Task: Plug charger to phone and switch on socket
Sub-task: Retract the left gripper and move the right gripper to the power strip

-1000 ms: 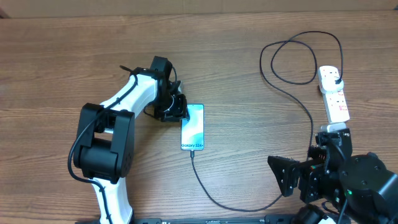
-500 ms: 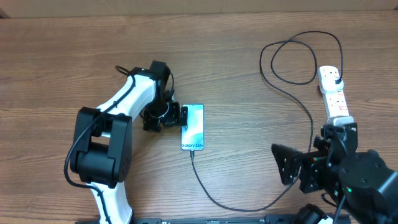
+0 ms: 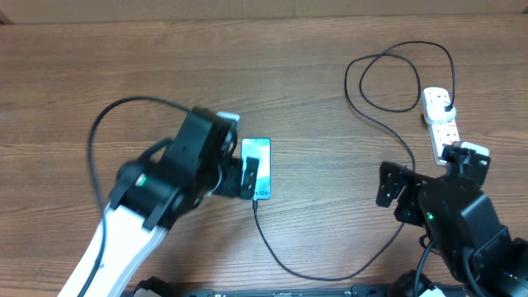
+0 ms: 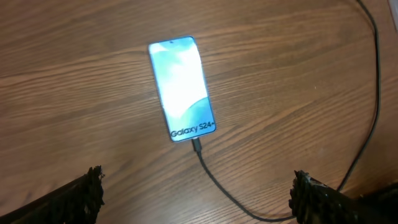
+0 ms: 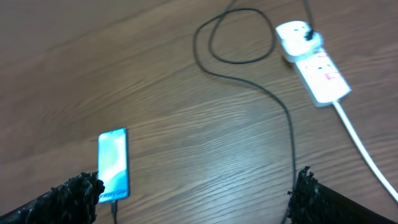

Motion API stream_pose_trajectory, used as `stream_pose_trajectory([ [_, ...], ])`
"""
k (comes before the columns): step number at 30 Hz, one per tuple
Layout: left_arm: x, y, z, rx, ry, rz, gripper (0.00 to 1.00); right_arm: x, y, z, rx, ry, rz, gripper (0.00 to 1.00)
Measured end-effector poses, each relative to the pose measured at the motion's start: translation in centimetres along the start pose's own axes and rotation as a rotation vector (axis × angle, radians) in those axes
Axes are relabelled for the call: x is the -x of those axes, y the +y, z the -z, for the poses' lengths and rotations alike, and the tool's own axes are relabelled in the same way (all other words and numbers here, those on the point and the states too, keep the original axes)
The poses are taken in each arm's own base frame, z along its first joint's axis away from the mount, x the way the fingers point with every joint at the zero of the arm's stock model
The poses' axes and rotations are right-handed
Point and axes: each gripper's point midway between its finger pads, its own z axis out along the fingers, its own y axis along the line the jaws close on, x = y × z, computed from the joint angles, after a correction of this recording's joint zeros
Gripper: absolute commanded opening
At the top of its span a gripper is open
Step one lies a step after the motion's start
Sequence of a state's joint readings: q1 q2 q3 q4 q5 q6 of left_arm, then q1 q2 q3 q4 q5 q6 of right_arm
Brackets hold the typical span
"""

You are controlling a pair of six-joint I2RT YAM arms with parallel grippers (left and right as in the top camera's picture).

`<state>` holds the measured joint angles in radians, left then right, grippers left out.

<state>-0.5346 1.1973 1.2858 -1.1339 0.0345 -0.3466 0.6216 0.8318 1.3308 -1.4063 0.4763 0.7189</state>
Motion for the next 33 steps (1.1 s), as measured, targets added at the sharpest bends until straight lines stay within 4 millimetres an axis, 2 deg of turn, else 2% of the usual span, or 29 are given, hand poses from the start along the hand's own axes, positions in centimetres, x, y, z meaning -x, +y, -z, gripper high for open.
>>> stream_pose_trajectory([
  [6,-3.9,3.0,3.3,0.072,-0.131,0.088,1.00,1.4,-3.4,-1.7,-0.165,0.002,-0.129,1.00],
  [7,-4.4,3.5,3.6,0.078,-0.152,0.101,1.00,1.5,-3.8,-2.4,-0.187,0.026,-0.143,0.94],
  [9,-5.6,4.6,4.3,0.091,-0.218,0.135,1.00,1.8,-4.6,-3.4,-0.225,0.056,-0.165,0.73],
  [10,-5.9,5.2,4.5,0.101,-0.245,0.157,1.00,2.1,-5.2,-4.8,-0.236,0.094,-0.192,0.56],
  [11,-6.2,5.6,4.6,0.110,-0.260,0.171,1.00,2.3,-5.6,-5.4,-0.246,0.109,-0.214,0.46],
  [12,-6.3,5.9,4.7,0.120,-0.270,0.190,0.99,2.5,-6.4,-6.4,-0.263,0.142,-0.237,0.39],
  [14,-6.4,6.6,4.8,0.153,-0.289,0.218,1.00,2.7,-8.0,-8.9,-0.284,0.216,-0.301,0.18],
  [15,-6.2,7.1,4.9,0.181,-0.304,0.234,1.00,2.6,-9.4,-10.7,-0.306,0.270,-0.349,0.09],
  [16,-6.2,7.5,5.0,0.202,-0.313,0.247,1.00,2.6,-11.0,-12.7,-0.322,0.318,-0.413,0.08],
  [17,-6.1,7.7,5.0,0.210,-0.317,0.251,0.99,2.4,-12.1,-13.8,-0.336,0.348,-0.436,0.04],
  [19,-6.0,8.0,5.0,0.231,-0.322,0.255,1.00,0.9,-15.8,-19.2,-0.356,0.481,-0.567,0.04],
  [22,-6.0,8.1,5.0,0.234,-0.325,0.254,1.00,-1.3,-18.0,-23.1,-0.350,0.634,-0.679,0.04],
  [24,-6.0,8.1,5.0,0.235,-0.325,0.255,1.00,-2.0,-18.7,-24.3,-0.339,0.688,-0.725,0.04],
  [25,-6.0,8.1,5.0,0.237,-0.327,0.254,0.99,-1.6,-19.1,-25.0,-0.329,0.695,-0.746,0.04],
  [27,-6.0,8.1,5.0,0.238,-0.326,0.254,1.00,0.5,-19.4,-25.5,-0.301,0.647,-0.752,0.04],
  [30,-6.0,8.1,5.0,0.238,-0.326,0.254,1.00,5.0,-19.3,-25.3,-0.266,0.533,-0.729,0.04],
  [32,-6.0,8.1,5.0,0.238,-0.326,0.255,1.00,7.3,-19.5,-25.0,-0.265,0.468,-0.715,0.04],
  [33,-6.0,8.1,5.0,0.238,-0.326,0.255,1.00,7.7,-19.7,-24.9,-0.271,0.453,-0.712,0.04],
])
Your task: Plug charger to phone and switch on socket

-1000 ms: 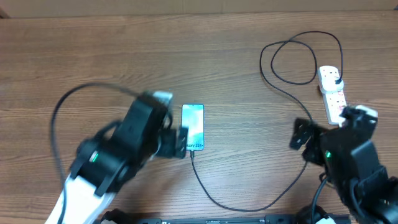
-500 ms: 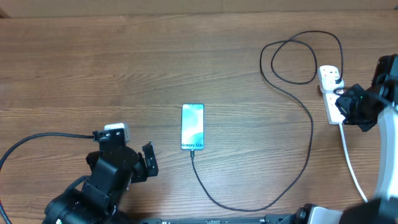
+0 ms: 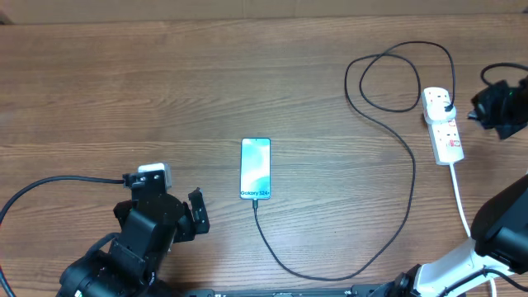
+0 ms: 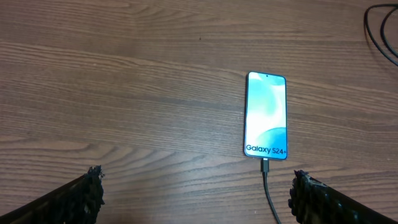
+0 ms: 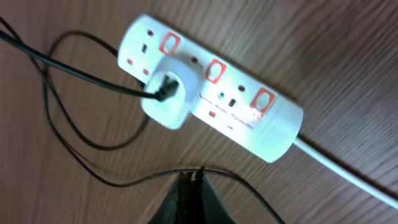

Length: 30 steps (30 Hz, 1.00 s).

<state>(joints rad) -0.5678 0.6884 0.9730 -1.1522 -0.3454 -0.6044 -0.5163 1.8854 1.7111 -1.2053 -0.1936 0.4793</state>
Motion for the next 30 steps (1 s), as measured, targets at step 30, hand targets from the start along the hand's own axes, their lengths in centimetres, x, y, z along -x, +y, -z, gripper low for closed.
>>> stream_pose_trajectory([
  [30,1.6,8.1,7.9,0.090,-0.409,0.359,1.00,2.2,-2.4,-8.3,-0.123,0.054,0.042,0.04],
])
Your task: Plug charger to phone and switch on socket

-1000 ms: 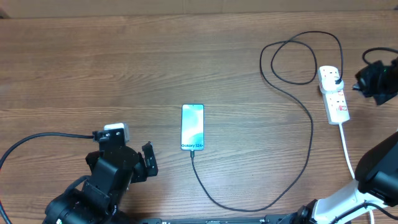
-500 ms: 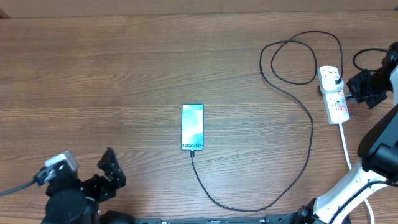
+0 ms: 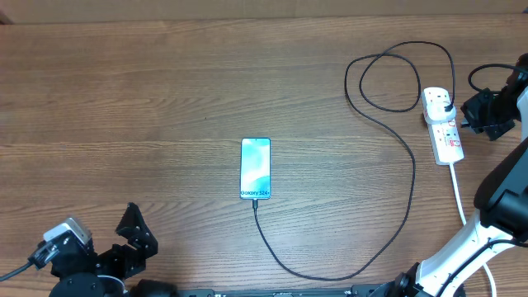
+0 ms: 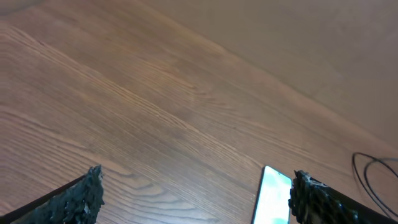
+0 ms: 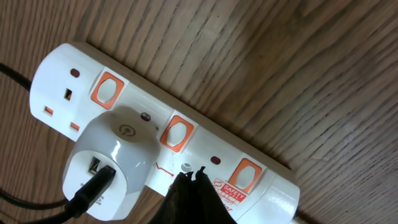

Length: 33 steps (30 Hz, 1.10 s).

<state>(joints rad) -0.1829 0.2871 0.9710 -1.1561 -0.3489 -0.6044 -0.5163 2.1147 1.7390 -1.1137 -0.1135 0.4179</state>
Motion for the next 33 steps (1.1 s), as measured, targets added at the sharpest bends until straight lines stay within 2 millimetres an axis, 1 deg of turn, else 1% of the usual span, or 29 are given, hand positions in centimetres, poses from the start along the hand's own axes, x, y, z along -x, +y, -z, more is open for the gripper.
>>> stream_pose_trajectory([
  [4,0.1,0.2,0.0,0.011,-0.005,0.006,1.00,-0.2,-0.1,-1.1,-0.002,0.027,-0.004,0.04],
  [7,0.1,0.2,0.0,0.011,-0.005,0.006,1.00,-0.2,0.0,-1.4,-0.001,0.031,-0.003,0.04],
  [12,0.1,0.2,0.0,0.011,-0.005,0.006,1.00,-0.3,0.8,-1.4,0.044,0.039,-0.001,0.04],
  [21,0.1,0.2,0.0,0.011,-0.005,0.006,1.00,-0.6,1.6,-1.5,0.053,0.038,0.018,0.04],
  [33,0.1,0.2,0.0,0.011,-0.005,0.006,1.00,-0.2,1.7,-1.5,0.049,0.019,0.021,0.04],
])
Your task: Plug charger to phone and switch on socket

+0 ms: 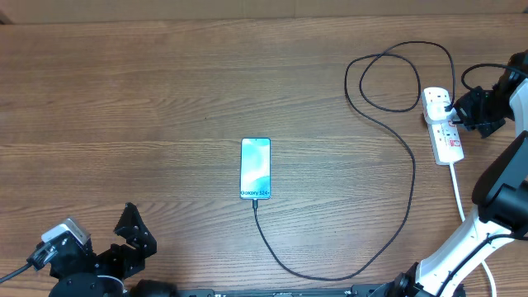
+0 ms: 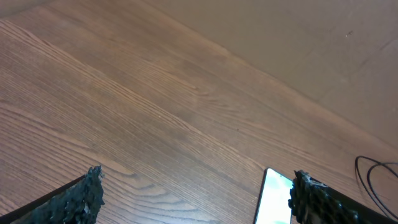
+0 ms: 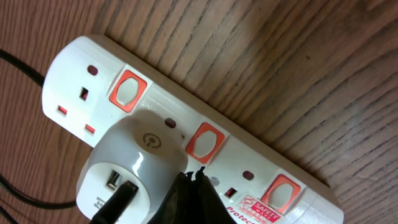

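Observation:
The lit phone (image 1: 256, 168) lies face up mid-table, with the black charger cable (image 1: 330, 268) plugged into its bottom end. That cable runs round to the white adapter (image 1: 440, 101) sitting in the white power strip (image 1: 446, 136) at the far right. My right gripper (image 1: 469, 113) is shut. Its tip (image 3: 194, 173) is low over the strip (image 3: 163, 107), between the adapter (image 3: 134, 158) and the middle orange switch (image 3: 205, 140). My left gripper (image 2: 196, 180) is open and holds nothing. It sits low at the near left, with the phone (image 2: 272, 200) ahead of it.
The cable makes a loose loop (image 1: 396, 78) at the back right. The strip's white lead (image 1: 462, 202) runs toward the near edge. Two more orange switches (image 3: 127, 90) (image 3: 281, 190) flank the middle one.
My shut right gripper has shifted slightly along the strip toward the adapter end, and the middle switch now sits just right of its tip. The left arm and phone are unchanged.
At first my left gripper hovered open over the phone, cable plugged in, with the right arm at the near right. Then the left had drawn back and the right was shut above the strip. Later the left sat at the near edge, the right close over the switches.

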Motion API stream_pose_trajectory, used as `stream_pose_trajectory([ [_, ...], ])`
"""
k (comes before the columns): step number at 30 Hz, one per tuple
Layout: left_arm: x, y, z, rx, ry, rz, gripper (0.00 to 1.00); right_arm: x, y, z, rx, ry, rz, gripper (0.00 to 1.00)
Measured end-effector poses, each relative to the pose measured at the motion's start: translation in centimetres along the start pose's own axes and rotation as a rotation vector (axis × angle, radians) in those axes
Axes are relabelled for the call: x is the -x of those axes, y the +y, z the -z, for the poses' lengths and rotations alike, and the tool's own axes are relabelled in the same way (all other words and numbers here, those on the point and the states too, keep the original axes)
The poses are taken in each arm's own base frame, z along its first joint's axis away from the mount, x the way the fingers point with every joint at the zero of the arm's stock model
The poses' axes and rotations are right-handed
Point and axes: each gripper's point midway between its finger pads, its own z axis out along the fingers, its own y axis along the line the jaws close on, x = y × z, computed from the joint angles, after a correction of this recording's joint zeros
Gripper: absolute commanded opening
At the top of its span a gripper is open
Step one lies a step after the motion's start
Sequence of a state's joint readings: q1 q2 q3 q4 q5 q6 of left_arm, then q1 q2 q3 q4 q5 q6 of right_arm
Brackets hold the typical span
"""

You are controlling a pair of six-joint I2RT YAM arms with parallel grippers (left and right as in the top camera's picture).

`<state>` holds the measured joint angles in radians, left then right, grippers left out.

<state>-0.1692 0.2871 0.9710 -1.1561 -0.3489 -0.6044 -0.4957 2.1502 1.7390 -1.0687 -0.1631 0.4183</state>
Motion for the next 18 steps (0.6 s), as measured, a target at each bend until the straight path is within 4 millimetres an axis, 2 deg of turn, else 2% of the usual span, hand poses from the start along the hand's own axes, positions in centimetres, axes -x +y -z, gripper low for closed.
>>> stream_pose_trajectory([
  [18,0.00,0.00,0.00,0.000,0.000,0.000,0.99,0.14,-0.07,0.00,-0.005,-0.007,0.001,0.04],
])
